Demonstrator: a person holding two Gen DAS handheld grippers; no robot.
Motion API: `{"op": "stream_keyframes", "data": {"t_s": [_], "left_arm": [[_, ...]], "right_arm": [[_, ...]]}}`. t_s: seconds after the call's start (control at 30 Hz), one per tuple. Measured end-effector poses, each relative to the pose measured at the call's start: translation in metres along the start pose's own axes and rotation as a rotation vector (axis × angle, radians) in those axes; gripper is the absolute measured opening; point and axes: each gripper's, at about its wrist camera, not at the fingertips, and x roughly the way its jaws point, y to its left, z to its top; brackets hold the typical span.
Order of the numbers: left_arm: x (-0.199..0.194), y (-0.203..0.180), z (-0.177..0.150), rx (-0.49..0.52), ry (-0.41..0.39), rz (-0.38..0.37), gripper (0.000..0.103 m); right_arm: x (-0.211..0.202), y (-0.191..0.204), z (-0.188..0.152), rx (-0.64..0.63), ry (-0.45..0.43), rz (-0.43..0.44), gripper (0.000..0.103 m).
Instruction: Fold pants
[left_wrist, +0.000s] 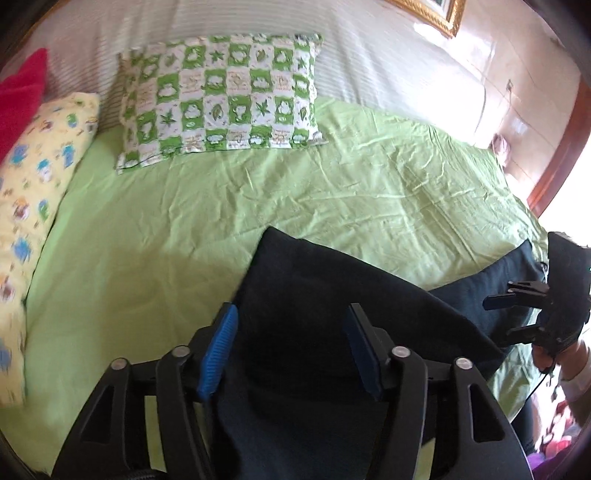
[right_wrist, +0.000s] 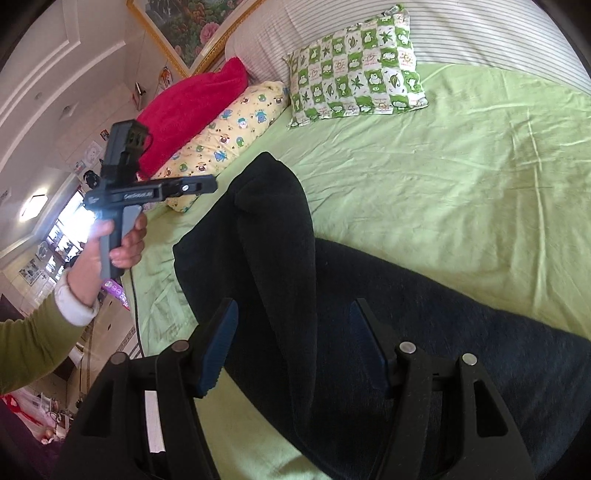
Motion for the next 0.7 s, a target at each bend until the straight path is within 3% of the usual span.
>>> {"op": "stream_keyframes", "data": {"t_s": [0.17,0.3,0.37,0.4,0.43,0.47,0.5,0.53,0.57,0.7], "left_arm": [[0.028,0.025,0.03,0.016,0.083,-0.053,0.076],[0.062,0.047,0.043,-0.043,0.197,-0.155,0.076],[0.075,0.055,0.044,-0.081,0.225,-0.19,0.076],[0.081,0.056,0.044,-0.091,0.234,-0.196,0.072],[0.083,0.055,0.043,-0.088,0.236,-0.198,0.067],[0.085,0.052,0.042,-0.075,0.234,-0.201,0.047],[0.084,0.047,0.039,-0.058,0.232,-0.209,0.025],[0.082,0.043,0.037,-0.043,0.225,-0.202,0.022],[0.076,0.035,0.033,-0.011,0.199,-0.171,0.018],[0.049,0.019,0.022,0.032,0.133,-0.149,0.01]], "right_arm": [[0.014,-0.006,0.01,0.016,0.036,0.033,0.064],[0.026,-0.012,0.016,0.044,0.056,0.056,0.064],[0.032,-0.013,0.018,0.046,0.068,0.071,0.057],[0.037,-0.012,0.02,0.041,0.077,0.071,0.053],[0.041,-0.011,0.021,0.038,0.087,0.068,0.042],[0.044,-0.011,0.021,0.037,0.097,0.06,0.036],[0.049,-0.011,0.021,0.037,0.111,0.05,0.022],[0.051,-0.011,0.021,0.035,0.119,0.042,0.012],[0.052,-0.01,0.021,0.03,0.124,0.036,0.007],[0.04,0.005,0.019,-0.027,0.083,0.045,0.006]]}}
